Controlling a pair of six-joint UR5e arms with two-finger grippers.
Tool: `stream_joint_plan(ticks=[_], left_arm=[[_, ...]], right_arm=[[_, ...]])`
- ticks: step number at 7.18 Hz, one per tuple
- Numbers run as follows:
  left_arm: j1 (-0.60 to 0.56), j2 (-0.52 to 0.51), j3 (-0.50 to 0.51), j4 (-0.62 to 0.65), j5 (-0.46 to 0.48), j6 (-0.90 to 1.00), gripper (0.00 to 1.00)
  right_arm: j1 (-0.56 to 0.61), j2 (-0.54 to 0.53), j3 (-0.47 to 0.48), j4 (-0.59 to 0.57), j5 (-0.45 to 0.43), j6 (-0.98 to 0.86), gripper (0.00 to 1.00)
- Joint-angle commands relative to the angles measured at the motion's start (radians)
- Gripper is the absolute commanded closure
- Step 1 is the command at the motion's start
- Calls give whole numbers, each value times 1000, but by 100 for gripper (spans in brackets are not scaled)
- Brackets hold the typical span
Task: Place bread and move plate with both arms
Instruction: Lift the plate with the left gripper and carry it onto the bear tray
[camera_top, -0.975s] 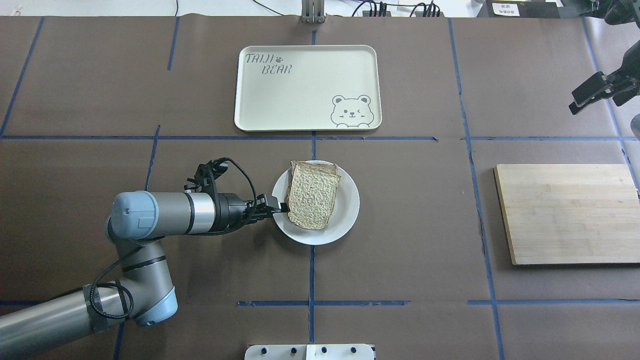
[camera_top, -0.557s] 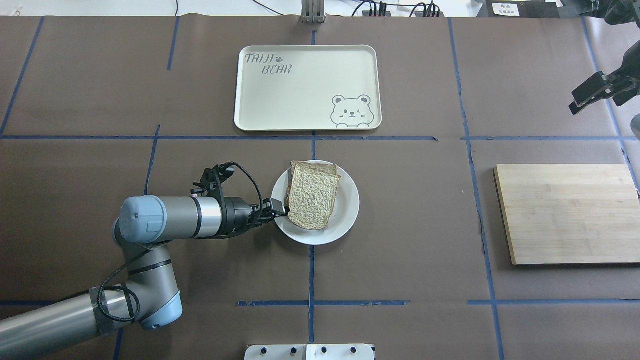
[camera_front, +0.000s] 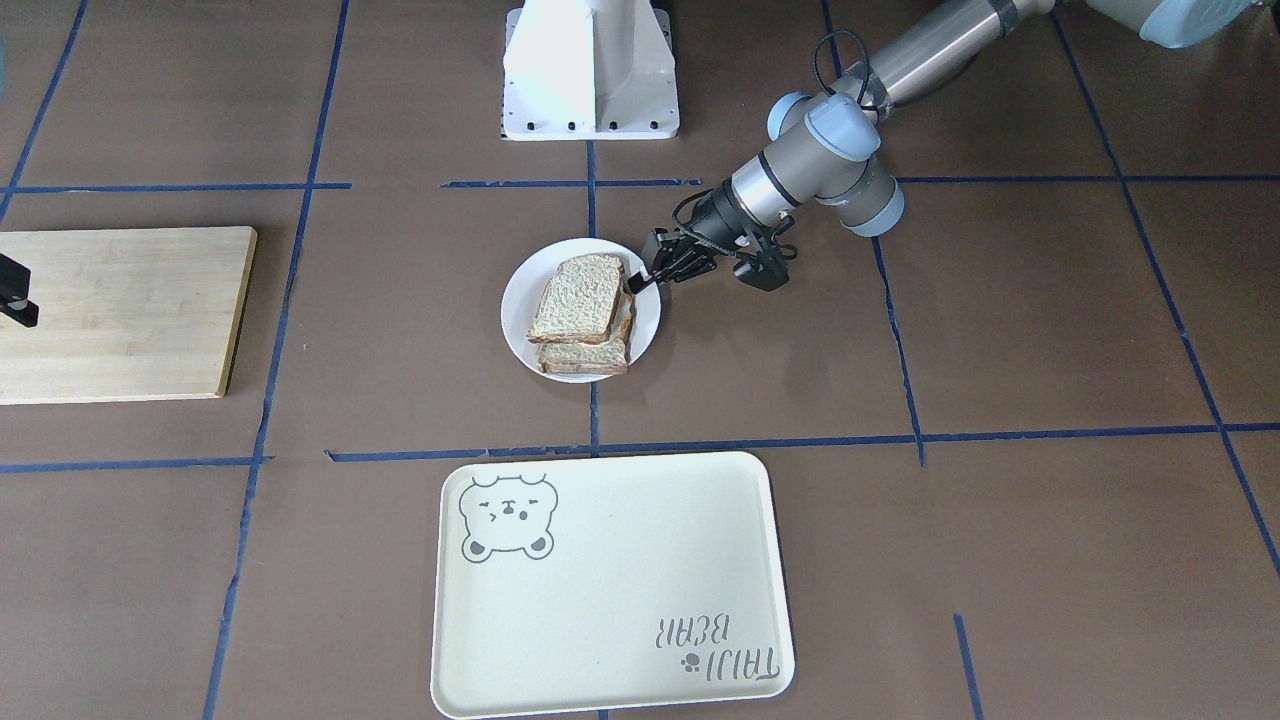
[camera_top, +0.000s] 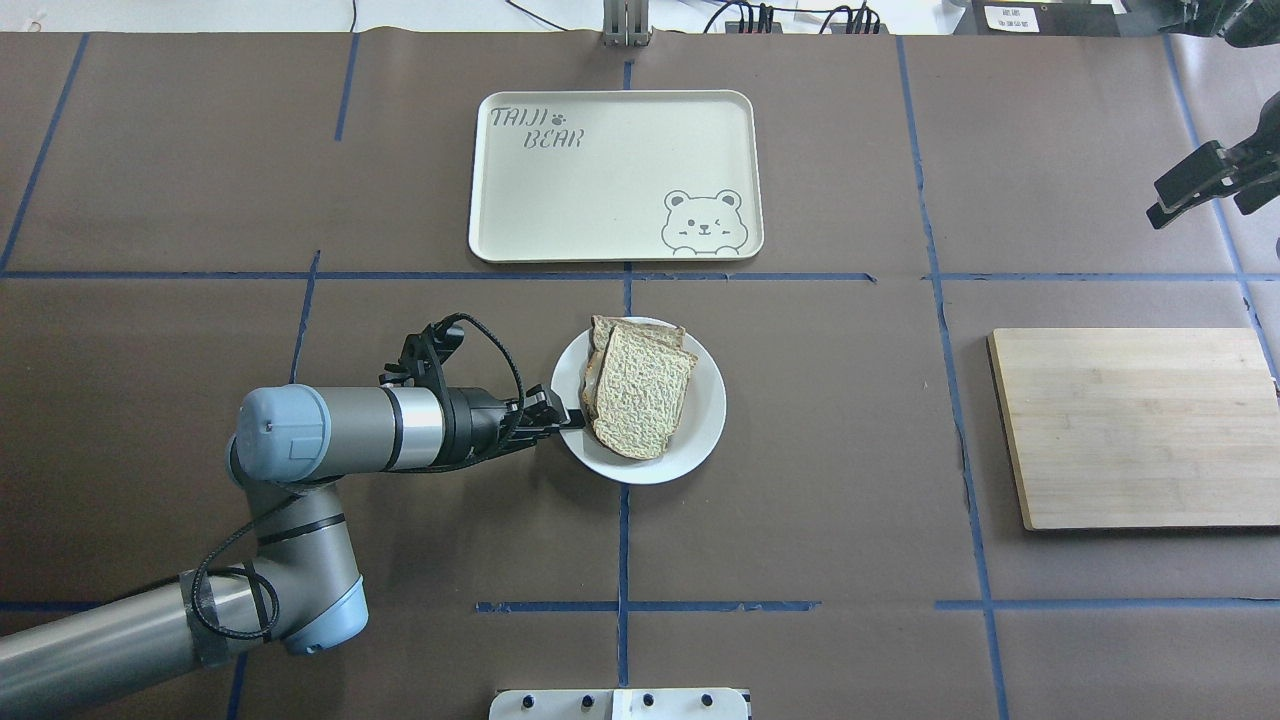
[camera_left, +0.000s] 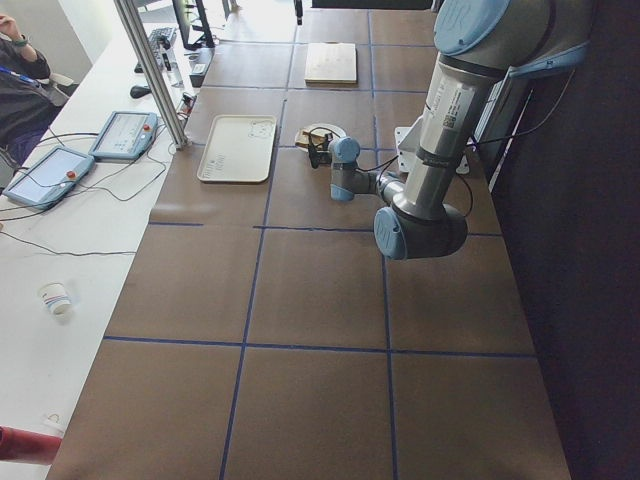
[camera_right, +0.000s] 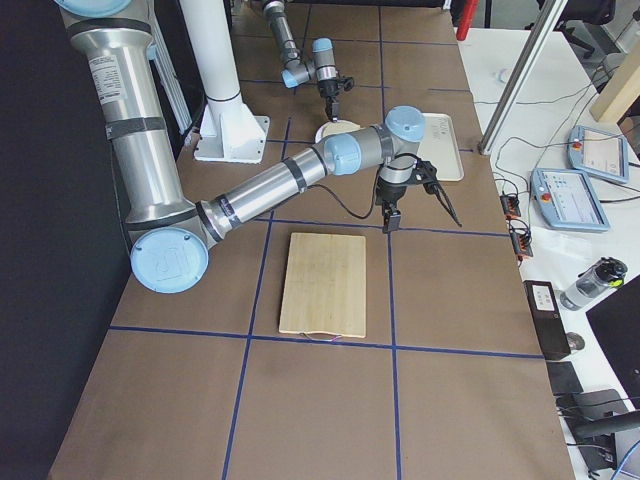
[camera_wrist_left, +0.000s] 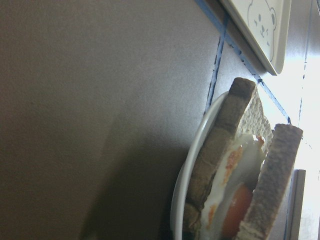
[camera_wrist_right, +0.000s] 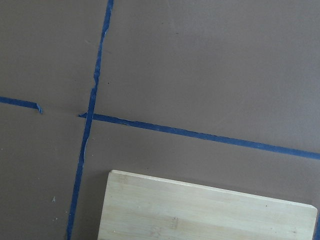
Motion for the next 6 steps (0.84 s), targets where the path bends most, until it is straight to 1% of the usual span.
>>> stream_joint_plan(ticks=[1,2,3,5,6], left_arm=[[-36,-19,-57,-3,-1,-131,100],[-52,-24,-62,-50,5,-177,100],[-77,-24,-62,-74,31,-229,100],[-82,-51,-33,-72,194,-323,100],[-97,-91,35,-65,271,-381,100]], right_arm=[[16,-10,-1,1,10,-2,0],[20,-12,-1,1,10,-5,0],[32,-19,-3,0,5,-20,0],[69,-53,-3,1,-1,-118,0],[89,-76,-3,7,2,-157,0]])
